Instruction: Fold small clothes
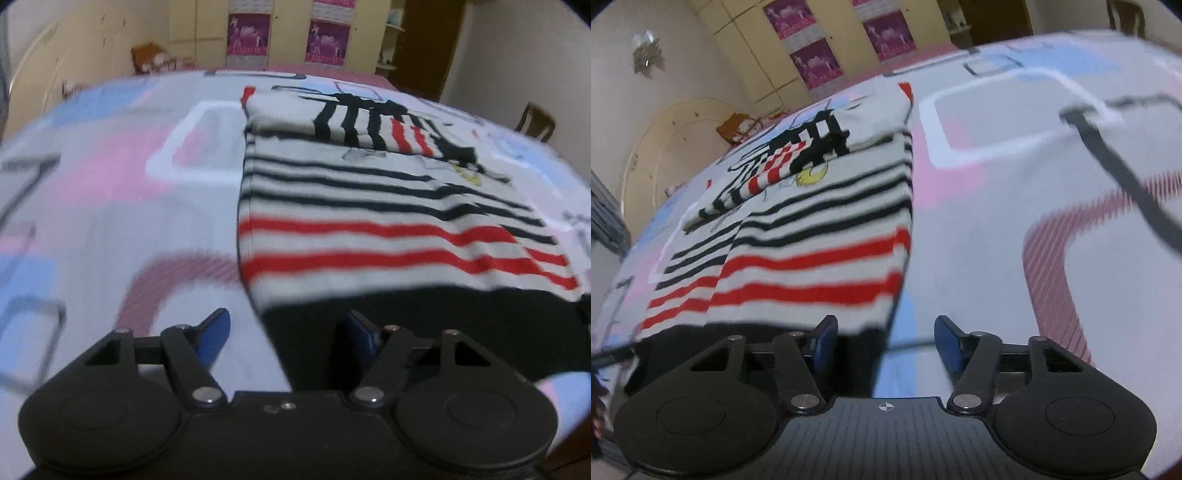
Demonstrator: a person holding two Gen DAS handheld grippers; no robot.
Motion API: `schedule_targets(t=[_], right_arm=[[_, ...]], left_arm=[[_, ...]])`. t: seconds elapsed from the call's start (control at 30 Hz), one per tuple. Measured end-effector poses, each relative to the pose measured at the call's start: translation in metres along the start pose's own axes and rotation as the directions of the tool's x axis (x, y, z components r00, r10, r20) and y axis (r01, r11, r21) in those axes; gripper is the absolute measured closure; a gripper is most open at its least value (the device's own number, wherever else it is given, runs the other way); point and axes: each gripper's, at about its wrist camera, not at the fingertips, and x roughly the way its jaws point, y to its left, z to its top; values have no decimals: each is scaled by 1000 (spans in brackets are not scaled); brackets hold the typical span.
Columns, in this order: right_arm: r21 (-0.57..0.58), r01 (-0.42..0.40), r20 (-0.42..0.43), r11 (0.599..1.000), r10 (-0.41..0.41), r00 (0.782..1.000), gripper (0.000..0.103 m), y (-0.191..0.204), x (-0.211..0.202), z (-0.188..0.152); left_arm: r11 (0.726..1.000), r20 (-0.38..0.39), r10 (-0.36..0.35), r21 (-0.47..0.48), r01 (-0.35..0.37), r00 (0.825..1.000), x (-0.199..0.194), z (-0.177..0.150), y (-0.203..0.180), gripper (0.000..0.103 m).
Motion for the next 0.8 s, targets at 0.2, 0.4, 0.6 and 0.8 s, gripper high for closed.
schedule_targets(t=[0.2,0.4,0.6,0.8], right_arm=[[112,-194,-56,975,201,978,45,-11,-10,-20],[212,-286,-42,934,302,953,53,-22,11,-5],[221,-370,-147,902,406,902,97,-23,23,-9],[145,-396,-43,907,405,913,98,-19,-3,1]], left_arm=[[955,27,-209,-208,210,977,-13,-23,25,59],[849,66,-386,-364,383,920,22,-11,49,59],[789,46,-509,-375,487,860,32,-15,52,69],[813,195,-424,-350,466,884,-1,-24,53,95]])
